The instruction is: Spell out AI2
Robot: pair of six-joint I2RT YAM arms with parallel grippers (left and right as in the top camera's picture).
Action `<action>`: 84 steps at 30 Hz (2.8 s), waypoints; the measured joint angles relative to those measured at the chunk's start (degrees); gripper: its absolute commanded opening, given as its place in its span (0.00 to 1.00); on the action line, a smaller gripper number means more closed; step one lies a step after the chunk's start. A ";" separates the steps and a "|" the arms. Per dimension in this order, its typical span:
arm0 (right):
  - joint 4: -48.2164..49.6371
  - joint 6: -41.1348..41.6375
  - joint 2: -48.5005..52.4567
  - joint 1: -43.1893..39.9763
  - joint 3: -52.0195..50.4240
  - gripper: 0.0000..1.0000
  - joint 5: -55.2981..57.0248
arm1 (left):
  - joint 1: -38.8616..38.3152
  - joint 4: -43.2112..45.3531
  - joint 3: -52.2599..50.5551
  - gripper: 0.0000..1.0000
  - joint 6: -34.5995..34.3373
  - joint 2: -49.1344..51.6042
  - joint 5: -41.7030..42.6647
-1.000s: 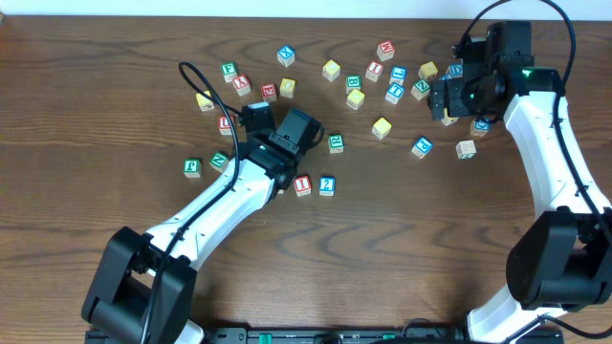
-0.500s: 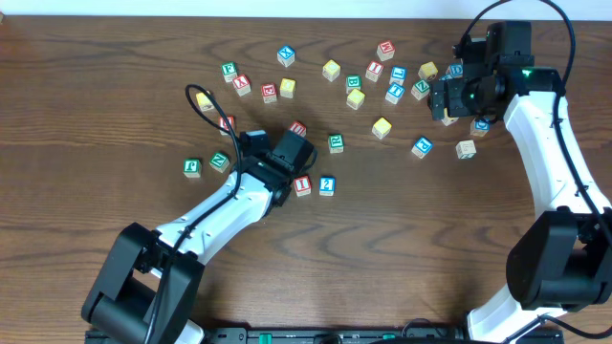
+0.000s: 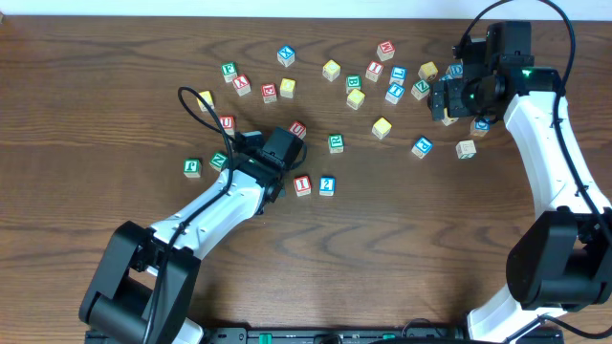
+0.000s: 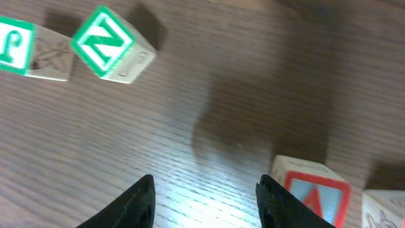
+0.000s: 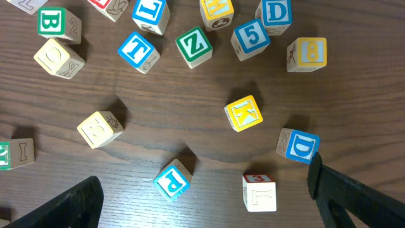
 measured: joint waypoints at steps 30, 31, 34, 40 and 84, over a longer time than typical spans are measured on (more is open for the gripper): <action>-0.35 0.00 0.00 0.00 0.00 0.99 0.00 | 0.98 5.40 -3.63 0.50 4.59 -0.68 8.79; -0.35 0.00 0.00 0.00 0.00 0.99 0.00 | 1.07 5.62 -3.63 0.50 4.68 -0.68 8.83; -0.35 0.00 0.00 0.00 0.00 0.99 0.00 | 1.49 5.66 -3.63 0.50 4.72 -0.68 9.03; -0.35 0.00 0.00 0.00 0.00 0.99 0.00 | 3.23 6.34 -3.63 0.50 4.72 -0.68 9.31; -0.61 0.00 0.00 0.00 0.00 0.99 0.00 | 5.46 20.09 -3.63 0.50 9.29 4.13 16.96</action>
